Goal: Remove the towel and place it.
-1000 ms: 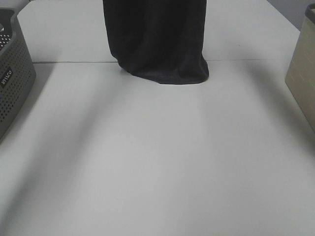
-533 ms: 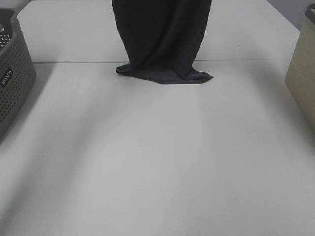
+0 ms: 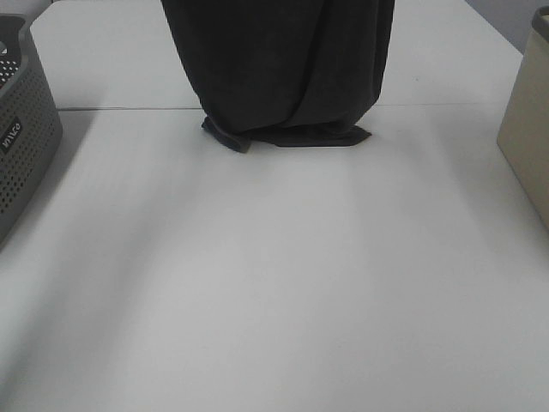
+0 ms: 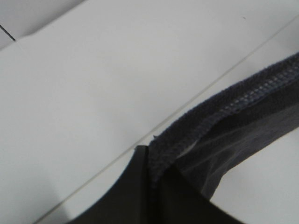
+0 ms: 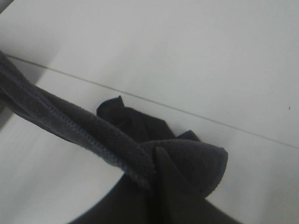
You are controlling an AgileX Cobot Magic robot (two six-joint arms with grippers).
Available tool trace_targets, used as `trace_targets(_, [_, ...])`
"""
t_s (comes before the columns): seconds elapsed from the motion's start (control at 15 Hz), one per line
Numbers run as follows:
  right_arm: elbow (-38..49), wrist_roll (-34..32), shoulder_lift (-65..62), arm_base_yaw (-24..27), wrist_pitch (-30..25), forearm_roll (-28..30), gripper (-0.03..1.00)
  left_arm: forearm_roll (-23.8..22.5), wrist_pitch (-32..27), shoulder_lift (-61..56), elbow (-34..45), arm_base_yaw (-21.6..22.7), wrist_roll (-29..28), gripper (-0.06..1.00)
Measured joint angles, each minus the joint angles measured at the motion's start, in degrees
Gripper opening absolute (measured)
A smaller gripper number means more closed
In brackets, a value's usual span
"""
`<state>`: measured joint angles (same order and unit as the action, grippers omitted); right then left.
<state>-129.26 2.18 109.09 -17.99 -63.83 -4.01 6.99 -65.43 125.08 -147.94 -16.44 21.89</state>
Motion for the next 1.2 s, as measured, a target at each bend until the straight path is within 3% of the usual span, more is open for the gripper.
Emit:
trace_targets(0.07, [0.0, 1.6, -0.2, 0.0, -4.7, -1.7, 0.01, 0.2, -3.6, -0.7, 0.0, 0.0, -3.4, 0.00])
trace_targets(0.33, [1.4, 2.6, -2.1, 0.0, -5.5, -4.9, 0.01, -0.2, -3.8, -5.0, 3.6, 0.0, -8.1, 0.00])
trace_targets(0.53, [10.5, 2.6, -8.7, 0.0, -5.4, -7.9, 0.01, 1.1, -3.8, -15.4, 18.0, -0.1, -9.9, 0.00])
trace_targets(0.87, [31.2, 3.1, -24.1, -0.4, -4.9, -10.8, 0.01, 3.9, -3.7, -34.1, 45.8, -0.6, -8.4, 0.00])
trace_targets(1.0, [36.2, 3.2, -28.2, -0.6, -4.9, -11.9, 0.01, 5.2, -3.4, -38.4, 53.5, -0.6, -8.2, 0.00])
trace_targets(1.07, [42.0, 3.2, -32.5, -0.6, -4.9, -12.9, 0.01, 7.1, -3.0, -42.9, 61.6, -0.6, -8.2, 0.00])
trace_targets(1.2, [47.2, 3.2, -36.5, -0.6, -4.9, -13.3, 0.01, 10.1, -2.5, -46.6, 67.6, -0.6, -8.0, 0.00])
